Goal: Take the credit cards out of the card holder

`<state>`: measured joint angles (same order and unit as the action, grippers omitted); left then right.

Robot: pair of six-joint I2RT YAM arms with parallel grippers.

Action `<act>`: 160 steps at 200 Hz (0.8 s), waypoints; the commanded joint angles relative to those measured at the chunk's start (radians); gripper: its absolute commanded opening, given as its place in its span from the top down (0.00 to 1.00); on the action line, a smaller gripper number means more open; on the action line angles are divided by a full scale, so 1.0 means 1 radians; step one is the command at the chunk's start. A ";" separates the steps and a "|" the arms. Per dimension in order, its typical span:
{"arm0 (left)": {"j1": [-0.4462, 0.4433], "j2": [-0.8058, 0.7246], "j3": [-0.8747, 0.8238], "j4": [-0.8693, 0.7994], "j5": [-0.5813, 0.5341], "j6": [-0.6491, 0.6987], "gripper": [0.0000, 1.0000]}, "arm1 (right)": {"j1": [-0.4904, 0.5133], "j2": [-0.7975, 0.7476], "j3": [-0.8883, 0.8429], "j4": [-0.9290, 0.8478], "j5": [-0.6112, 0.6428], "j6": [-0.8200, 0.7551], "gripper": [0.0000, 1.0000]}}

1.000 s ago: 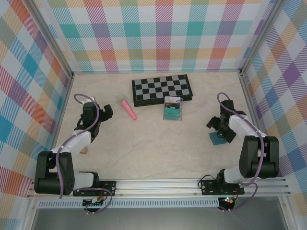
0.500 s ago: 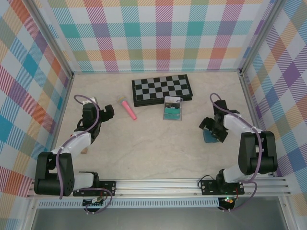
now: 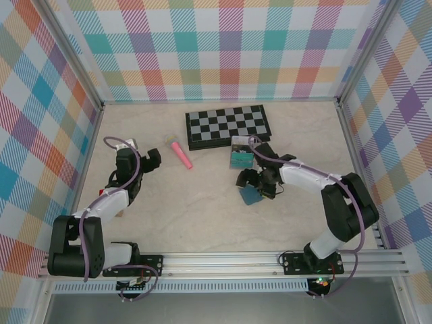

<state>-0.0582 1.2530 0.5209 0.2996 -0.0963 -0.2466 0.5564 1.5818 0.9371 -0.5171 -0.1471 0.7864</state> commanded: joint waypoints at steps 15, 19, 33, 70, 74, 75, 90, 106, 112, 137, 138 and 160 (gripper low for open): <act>-0.008 -0.015 0.019 -0.004 0.125 -0.078 0.00 | -0.061 -0.102 0.007 -0.049 0.045 -0.020 0.02; -0.009 -0.013 0.031 -0.025 0.141 -0.085 0.00 | -0.075 -0.106 0.000 -0.048 0.040 -0.030 0.02; -0.016 -0.013 0.084 -0.127 0.191 -0.110 0.00 | -0.128 -0.099 -0.020 -0.036 0.009 -0.060 0.03; -0.069 -0.062 0.147 -0.304 0.289 -0.179 0.00 | -0.173 -0.013 -0.020 -0.005 -0.036 -0.125 0.11; -0.076 -0.069 0.148 -0.320 0.289 -0.191 0.01 | -0.174 -0.004 -0.018 -0.002 -0.039 -0.129 0.12; -0.078 -0.070 0.148 -0.322 0.289 -0.193 0.01 | -0.174 -0.001 -0.018 -0.001 -0.040 -0.130 0.13; -0.102 -0.108 0.136 -0.359 0.308 -0.221 0.02 | -0.174 0.026 -0.014 0.009 -0.053 -0.136 0.16; -0.128 -0.152 0.115 -0.378 0.319 -0.260 0.03 | -0.174 0.048 -0.019 0.026 -0.077 -0.138 0.19; -0.139 -0.168 0.107 -0.384 0.325 -0.273 0.03 | -0.174 0.057 -0.022 0.032 -0.093 -0.141 0.21; -0.195 -0.200 0.097 -0.417 0.336 -0.312 0.04 | -0.166 0.072 -0.044 0.072 -0.167 -0.141 0.30; -0.197 -0.200 0.097 -0.419 0.337 -0.313 0.05 | -0.166 0.072 -0.046 0.075 -0.171 -0.141 0.31; -0.269 -0.180 0.107 -0.429 0.340 -0.337 0.07 | -0.152 0.070 -0.076 0.137 -0.256 -0.129 0.33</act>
<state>-0.2584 1.0664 0.6376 -0.0772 0.2150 -0.5278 0.3851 1.6463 0.8921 -0.4541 -0.2771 0.6613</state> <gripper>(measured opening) 0.947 0.675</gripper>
